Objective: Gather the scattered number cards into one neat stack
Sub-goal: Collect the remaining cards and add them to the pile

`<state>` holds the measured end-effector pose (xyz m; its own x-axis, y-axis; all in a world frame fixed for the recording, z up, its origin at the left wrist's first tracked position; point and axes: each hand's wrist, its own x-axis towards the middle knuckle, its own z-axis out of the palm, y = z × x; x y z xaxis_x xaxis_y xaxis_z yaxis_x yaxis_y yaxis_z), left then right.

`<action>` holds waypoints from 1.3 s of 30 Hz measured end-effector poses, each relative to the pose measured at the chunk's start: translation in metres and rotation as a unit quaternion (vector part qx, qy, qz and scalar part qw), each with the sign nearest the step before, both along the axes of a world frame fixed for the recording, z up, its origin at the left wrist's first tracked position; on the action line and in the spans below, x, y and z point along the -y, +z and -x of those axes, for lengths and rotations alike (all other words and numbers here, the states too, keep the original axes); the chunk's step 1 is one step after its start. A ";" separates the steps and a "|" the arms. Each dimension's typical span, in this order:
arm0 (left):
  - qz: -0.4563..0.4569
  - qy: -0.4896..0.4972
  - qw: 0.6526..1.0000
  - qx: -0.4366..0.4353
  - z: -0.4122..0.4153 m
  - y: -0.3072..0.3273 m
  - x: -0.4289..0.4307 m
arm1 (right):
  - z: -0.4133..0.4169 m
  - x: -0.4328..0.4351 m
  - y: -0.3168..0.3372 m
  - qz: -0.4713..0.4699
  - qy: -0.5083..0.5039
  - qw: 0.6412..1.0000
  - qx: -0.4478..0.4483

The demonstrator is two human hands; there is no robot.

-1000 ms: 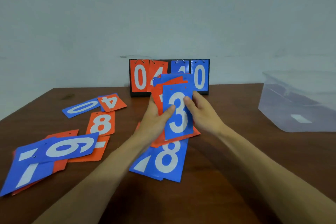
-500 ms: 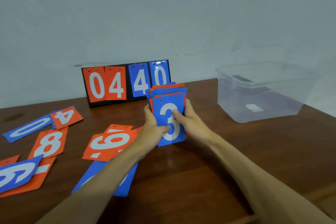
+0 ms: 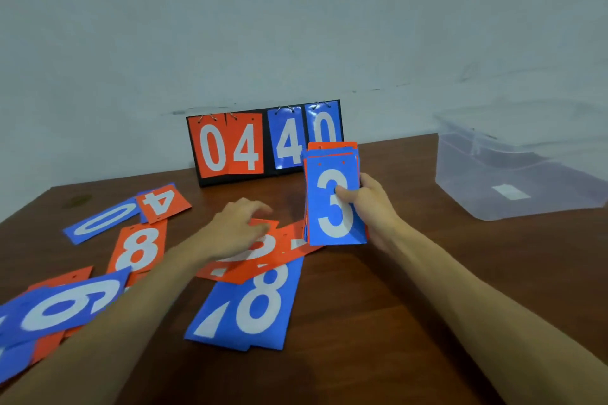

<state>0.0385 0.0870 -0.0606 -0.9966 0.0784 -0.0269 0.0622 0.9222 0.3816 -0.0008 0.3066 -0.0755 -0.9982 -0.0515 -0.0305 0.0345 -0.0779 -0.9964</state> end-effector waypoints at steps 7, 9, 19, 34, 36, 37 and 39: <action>0.170 -0.003 0.983 0.067 0.005 -0.007 0.013 | -0.008 0.006 -0.007 0.018 -0.013 0.999 0.025; 0.173 -0.001 0.982 0.080 0.009 -0.006 0.014 | -0.011 0.004 -0.005 0.013 -0.008 0.999 0.029; -0.109 0.123 0.986 0.027 0.013 0.004 0.027 | -0.017 0.004 -0.006 0.005 0.006 0.999 0.051; -0.285 0.107 0.950 -0.067 0.015 0.000 -0.041 | -0.027 0.010 -0.006 0.008 0.050 0.999 0.003; -0.199 0.124 0.969 -0.076 0.014 -0.002 -0.027 | -0.026 0.010 -0.008 -0.001 0.041 0.999 0.011; -0.152 0.138 0.976 -0.066 0.013 -0.003 -0.017 | -0.025 0.010 -0.008 -0.001 0.038 0.999 0.019; -0.040 0.158 0.987 -0.017 0.009 -0.005 0.006 | -0.025 0.010 -0.008 0.002 0.035 0.999 0.030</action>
